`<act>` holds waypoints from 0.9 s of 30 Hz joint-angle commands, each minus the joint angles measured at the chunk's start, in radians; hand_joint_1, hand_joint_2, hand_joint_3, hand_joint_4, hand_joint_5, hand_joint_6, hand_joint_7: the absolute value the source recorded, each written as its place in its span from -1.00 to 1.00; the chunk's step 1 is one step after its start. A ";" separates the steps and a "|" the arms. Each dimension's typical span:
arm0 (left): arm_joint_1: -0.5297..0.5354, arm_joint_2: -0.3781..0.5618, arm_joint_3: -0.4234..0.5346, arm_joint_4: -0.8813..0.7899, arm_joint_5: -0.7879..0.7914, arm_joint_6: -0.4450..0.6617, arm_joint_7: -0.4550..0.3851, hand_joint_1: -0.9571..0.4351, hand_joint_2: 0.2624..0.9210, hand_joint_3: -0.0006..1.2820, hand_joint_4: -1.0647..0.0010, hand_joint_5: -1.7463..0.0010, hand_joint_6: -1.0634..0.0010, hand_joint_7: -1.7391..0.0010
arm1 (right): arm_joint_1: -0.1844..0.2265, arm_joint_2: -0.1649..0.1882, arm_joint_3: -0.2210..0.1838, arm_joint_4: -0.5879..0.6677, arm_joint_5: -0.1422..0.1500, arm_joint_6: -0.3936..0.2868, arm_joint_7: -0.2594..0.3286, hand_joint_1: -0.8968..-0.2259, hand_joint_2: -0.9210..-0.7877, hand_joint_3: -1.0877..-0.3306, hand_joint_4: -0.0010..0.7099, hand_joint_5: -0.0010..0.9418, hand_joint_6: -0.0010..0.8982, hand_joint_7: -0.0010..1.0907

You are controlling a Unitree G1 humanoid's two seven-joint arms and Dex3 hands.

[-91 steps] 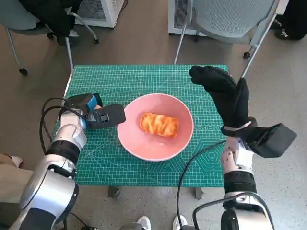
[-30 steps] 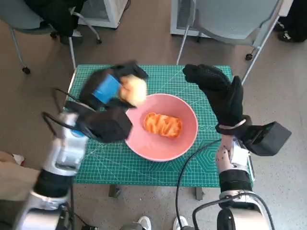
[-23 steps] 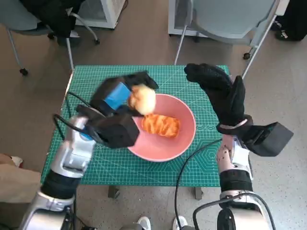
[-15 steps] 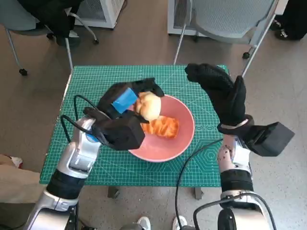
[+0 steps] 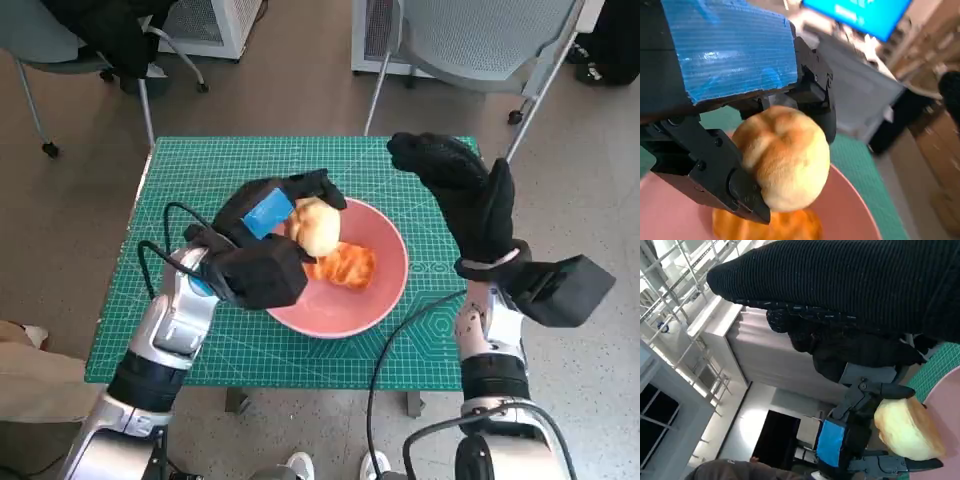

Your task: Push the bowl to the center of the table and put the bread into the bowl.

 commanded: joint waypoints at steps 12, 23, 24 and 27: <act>0.005 -0.005 0.130 0.150 -0.224 -0.192 -0.105 -0.37 0.82 -0.96 0.95 1.00 0.73 0.76 | 0.014 0.010 0.014 0.005 -0.017 -0.019 -0.037 -0.28 -1.00 -0.47 -0.86 -1.00 -1.00 -0.56; 0.042 -0.066 0.299 0.201 -0.492 -0.350 -0.166 -0.53 1.00 -0.75 0.92 0.99 0.76 0.82 | 0.034 0.020 0.028 -0.073 0.000 -0.006 -0.048 -0.27 -1.00 -0.47 -0.85 -0.99 -1.00 -0.56; 0.048 -0.075 0.312 0.193 -0.516 -0.358 -0.171 -0.54 1.00 -0.74 0.92 0.99 0.76 0.82 | 0.038 0.023 0.030 -0.087 0.004 -0.001 -0.048 -0.27 -1.00 -0.47 -0.85 -0.99 -1.00 -0.56; 0.063 -0.102 0.349 0.176 -0.592 -0.376 -0.196 -0.57 1.00 -0.68 0.89 0.98 0.76 0.83 | 0.048 0.030 0.034 -0.126 0.016 0.010 -0.047 -0.27 -1.00 -0.45 -0.84 -0.99 -1.00 -0.57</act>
